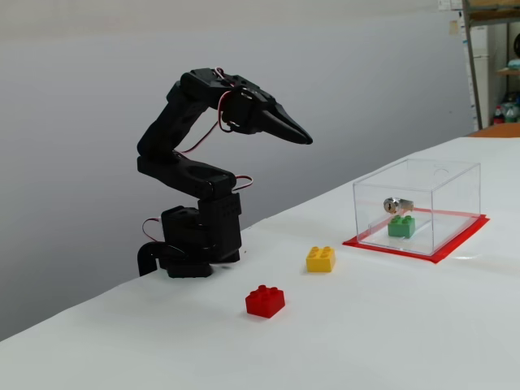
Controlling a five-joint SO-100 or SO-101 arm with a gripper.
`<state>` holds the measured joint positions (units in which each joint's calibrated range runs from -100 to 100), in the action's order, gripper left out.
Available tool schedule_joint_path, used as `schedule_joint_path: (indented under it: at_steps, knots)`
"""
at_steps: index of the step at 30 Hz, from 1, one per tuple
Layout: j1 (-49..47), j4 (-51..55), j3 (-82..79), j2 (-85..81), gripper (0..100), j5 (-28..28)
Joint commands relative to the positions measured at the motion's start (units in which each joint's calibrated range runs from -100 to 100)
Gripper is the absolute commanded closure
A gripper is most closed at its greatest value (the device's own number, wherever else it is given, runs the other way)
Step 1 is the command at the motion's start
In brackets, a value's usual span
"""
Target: Pick the green lego brick and place it into the transparent box
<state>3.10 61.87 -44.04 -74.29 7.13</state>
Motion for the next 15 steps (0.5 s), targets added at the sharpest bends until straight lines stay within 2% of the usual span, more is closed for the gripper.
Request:
schedule_joint_path:
  at_steps: [1,11,15]
  knots:
    - [2.9,0.0,-1.7,-3.3,98,-0.2]
    - [3.7,-0.2,-12.0,-15.3,98,-0.4]
    - [4.0,-0.1,-18.9,-20.7,98,-2.6]
